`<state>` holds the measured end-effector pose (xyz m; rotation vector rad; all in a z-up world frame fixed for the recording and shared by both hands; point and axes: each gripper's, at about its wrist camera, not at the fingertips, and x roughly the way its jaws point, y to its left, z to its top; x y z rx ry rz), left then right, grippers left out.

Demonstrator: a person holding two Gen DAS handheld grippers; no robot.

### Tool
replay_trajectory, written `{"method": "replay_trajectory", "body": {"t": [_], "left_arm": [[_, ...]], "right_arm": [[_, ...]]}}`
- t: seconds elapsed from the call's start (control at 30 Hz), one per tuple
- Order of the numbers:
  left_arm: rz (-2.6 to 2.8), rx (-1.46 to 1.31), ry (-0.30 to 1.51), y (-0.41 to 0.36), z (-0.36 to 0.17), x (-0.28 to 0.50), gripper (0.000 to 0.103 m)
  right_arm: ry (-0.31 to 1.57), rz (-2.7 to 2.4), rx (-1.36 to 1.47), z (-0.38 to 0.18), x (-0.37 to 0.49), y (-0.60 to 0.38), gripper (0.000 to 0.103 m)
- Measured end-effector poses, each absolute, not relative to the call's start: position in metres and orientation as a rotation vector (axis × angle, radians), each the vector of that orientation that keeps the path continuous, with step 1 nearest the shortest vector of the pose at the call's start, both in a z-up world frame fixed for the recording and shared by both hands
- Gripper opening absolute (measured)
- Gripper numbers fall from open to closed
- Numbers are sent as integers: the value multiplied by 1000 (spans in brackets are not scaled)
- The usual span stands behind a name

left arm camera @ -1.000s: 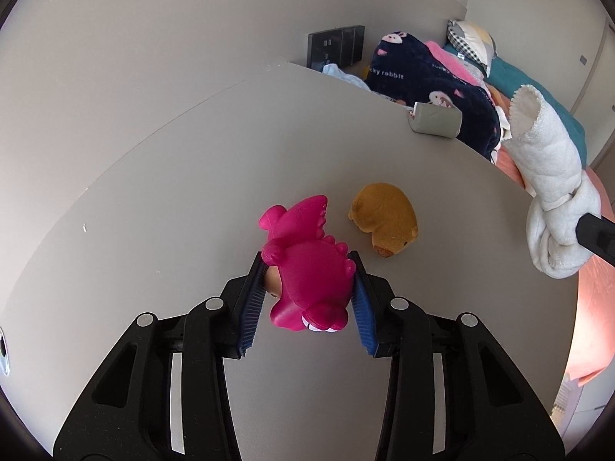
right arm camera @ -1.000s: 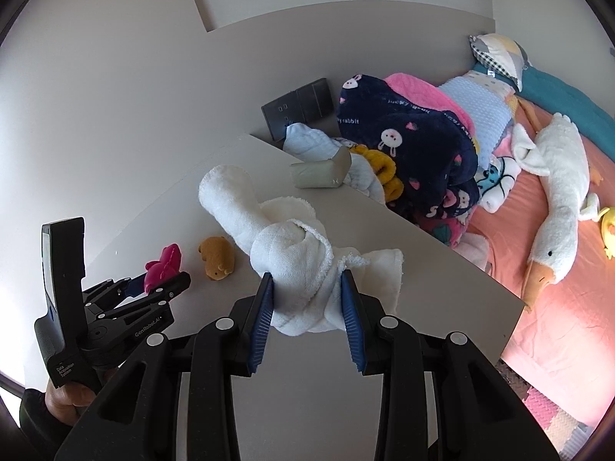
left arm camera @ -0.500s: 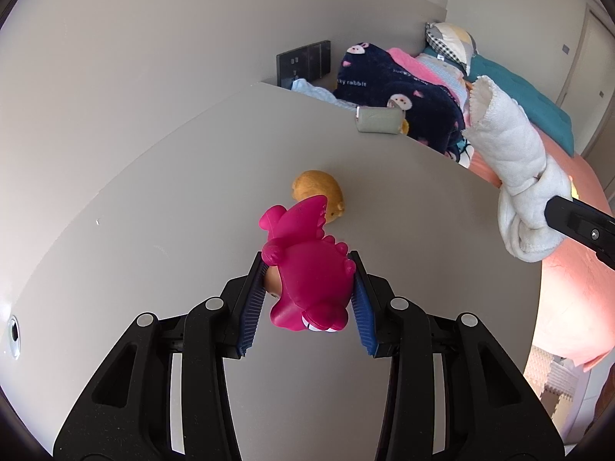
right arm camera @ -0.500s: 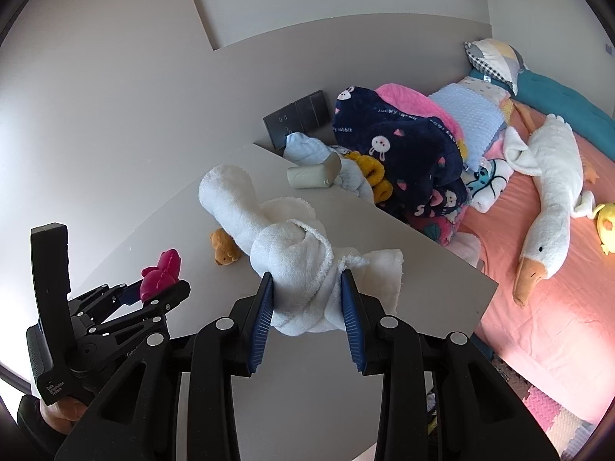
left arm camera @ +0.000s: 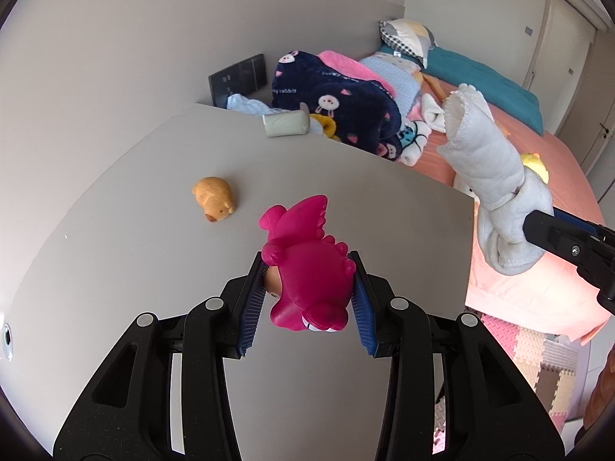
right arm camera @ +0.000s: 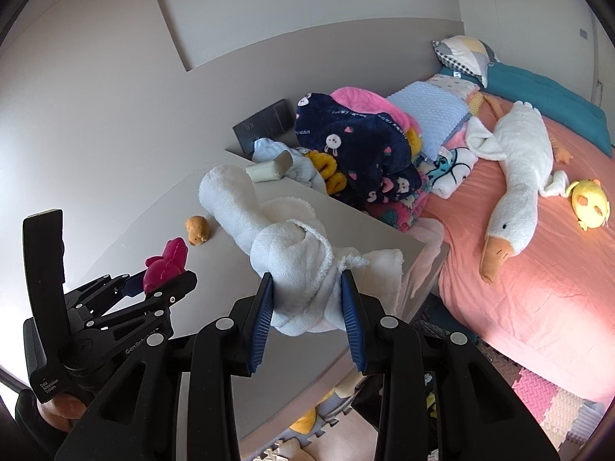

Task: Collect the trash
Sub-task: 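Lift the towel rabbit and pink toy and carry them over the bin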

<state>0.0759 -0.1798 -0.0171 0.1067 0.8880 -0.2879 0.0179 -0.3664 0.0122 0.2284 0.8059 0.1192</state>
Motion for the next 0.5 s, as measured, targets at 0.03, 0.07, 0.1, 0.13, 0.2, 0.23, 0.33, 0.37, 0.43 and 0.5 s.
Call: {"method": "replay_trajectory", "body": {"t": [0.03, 0.07, 0.1, 0.13, 0.2, 0.23, 0.33, 0.37, 0.43, 0.5], "left_arm": [[-297, 112, 888, -186, -17, 75, 41], [-306, 118, 887, -192, -17, 72, 41], [-315, 124, 885, -198, -17, 70, 41], [-324, 129, 885, -203, -17, 68, 41], [-340, 138, 884, -214, -16, 63, 41], [-348, 144, 882, -219, -16, 62, 41], [-371, 159, 880, -235, -14, 54, 41], [-379, 162, 879, -240, -14, 52, 41], [-393, 168, 879, -249, -14, 50, 41], [-408, 175, 878, -257, -14, 46, 41]], "right_arm": [[804, 112, 233, 12, 14, -372, 36], [803, 105, 238, 12, 10, -377, 36], [802, 98, 243, 12, 6, -382, 36], [801, 90, 248, 11, 3, -386, 36], [796, 76, 257, 11, -3, -396, 36], [794, 70, 262, 11, -6, -400, 36], [789, 50, 272, 11, -16, -413, 36], [787, 44, 276, 11, -19, -417, 36], [783, 31, 283, 10, -26, -426, 36], [780, 18, 290, 10, -32, -434, 36]]}}
